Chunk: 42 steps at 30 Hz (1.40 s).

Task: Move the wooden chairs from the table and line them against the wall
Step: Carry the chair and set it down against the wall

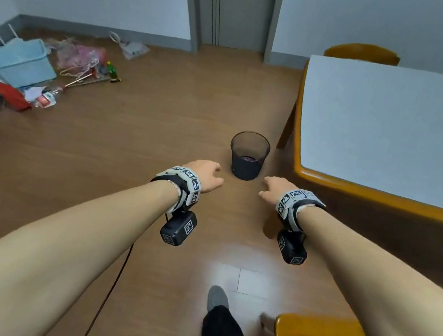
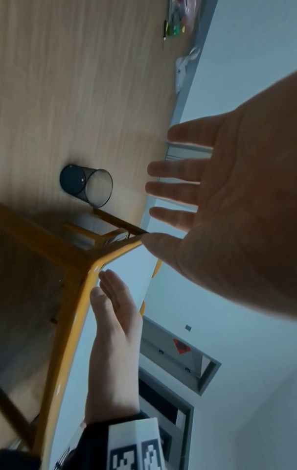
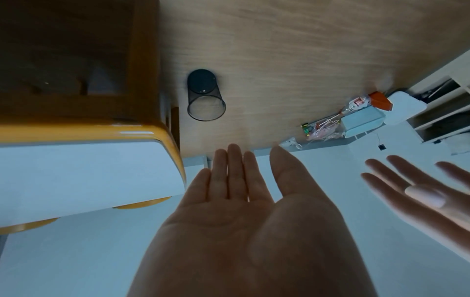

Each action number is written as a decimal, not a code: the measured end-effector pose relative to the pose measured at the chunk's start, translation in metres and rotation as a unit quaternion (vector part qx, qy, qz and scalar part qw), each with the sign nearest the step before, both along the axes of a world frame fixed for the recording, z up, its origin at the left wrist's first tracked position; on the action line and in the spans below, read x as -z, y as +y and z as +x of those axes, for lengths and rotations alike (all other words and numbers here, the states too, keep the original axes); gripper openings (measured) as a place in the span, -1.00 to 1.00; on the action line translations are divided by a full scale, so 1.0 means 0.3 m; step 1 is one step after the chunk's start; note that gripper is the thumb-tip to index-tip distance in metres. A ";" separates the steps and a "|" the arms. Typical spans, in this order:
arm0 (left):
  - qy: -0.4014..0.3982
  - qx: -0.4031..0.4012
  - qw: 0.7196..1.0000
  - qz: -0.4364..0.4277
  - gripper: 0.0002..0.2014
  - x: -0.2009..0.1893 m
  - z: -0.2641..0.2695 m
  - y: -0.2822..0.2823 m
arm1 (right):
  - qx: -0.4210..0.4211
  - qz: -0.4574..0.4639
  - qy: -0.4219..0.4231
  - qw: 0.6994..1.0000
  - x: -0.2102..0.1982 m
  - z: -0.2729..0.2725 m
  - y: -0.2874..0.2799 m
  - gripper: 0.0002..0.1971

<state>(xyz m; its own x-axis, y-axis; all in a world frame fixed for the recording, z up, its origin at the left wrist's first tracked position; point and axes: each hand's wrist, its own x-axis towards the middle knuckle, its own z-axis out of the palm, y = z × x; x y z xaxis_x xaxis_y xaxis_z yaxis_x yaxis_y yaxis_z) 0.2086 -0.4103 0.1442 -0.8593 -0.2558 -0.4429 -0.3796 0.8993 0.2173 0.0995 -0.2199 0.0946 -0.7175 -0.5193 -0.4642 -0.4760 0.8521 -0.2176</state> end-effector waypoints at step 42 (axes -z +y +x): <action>0.036 0.251 0.966 -0.045 -0.51 -0.109 -3.363 -1.484 | 0.282 0.017 -0.023 0.959 -0.028 -3.029 -1.277 -0.46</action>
